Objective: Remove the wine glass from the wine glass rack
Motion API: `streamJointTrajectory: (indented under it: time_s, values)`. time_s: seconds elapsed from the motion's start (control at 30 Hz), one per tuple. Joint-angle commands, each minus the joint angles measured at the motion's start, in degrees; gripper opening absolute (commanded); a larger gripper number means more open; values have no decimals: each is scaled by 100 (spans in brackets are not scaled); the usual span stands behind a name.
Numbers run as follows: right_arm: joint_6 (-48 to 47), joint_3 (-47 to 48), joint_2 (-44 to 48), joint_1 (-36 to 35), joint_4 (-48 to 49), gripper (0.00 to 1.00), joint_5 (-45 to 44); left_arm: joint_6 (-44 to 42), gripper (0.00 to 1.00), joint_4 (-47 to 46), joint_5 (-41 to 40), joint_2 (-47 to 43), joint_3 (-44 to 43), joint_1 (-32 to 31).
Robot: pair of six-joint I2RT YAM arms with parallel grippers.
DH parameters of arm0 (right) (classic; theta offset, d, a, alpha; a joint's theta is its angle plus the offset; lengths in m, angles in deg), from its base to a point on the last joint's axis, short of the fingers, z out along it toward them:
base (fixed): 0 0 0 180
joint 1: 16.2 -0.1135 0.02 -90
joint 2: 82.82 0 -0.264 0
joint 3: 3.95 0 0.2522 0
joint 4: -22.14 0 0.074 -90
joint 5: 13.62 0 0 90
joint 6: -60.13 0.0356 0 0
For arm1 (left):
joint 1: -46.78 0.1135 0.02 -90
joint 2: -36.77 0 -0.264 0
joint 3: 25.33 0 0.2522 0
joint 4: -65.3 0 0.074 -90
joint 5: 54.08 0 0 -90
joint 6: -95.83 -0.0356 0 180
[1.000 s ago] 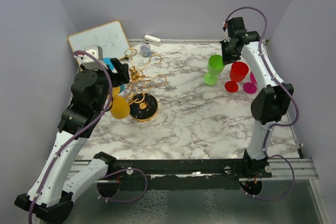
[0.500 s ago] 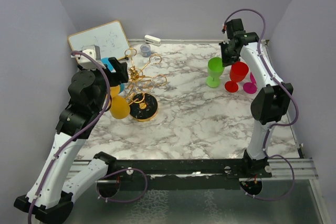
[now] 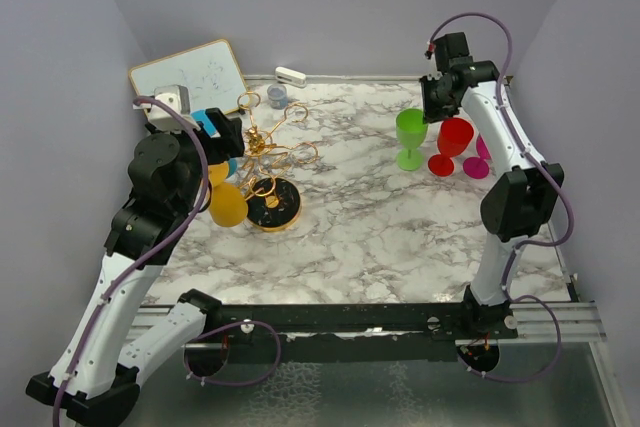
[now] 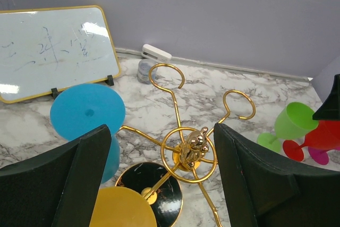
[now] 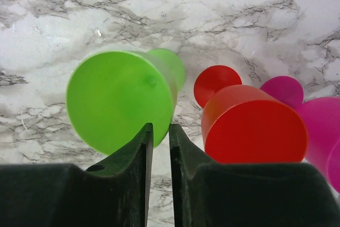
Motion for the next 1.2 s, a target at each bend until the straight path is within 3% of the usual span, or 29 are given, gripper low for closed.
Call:
streamJointTrajectory:
  time_s: [0.0, 0.17, 0.37, 0.67, 0.9, 1.0, 1.07, 1.17]
  values:
    - [-34, -70, 312, -35, 257, 20, 231, 7, 81, 46, -131, 17, -177, 24]
    - [-22, -120, 376, -44, 266, 20, 136, 4, 81, 63, -163, 58, -240, 21]
    - [74, -157, 788, -55, 450, 20, 71, 144, 99, 76, -266, 86, -308, 23]
    - [247, -1381, 2231, -181, 1919, 20, 2393, 323, 99, -366, 389, 587, -465, 24]
    - [423, -2670, 3101, -364, 3105, 20, 3523, 296, 98, -474, 559, 1831, -1553, 111]
    - [389, -2930, 3140, -651, 3242, 20, 3528, 687, 98, -430, 1403, 2442, -2183, 806]
    - [358, -2978, 3089, -807, 3215, 20, 3488, 1623, 96, -605, 2744, 2776, -2348, 2016]
    - [369, -3040, 3107, -874, 3278, 19, 3491, 3451, 79, -1789, 4620, 3039, -1822, 3810]
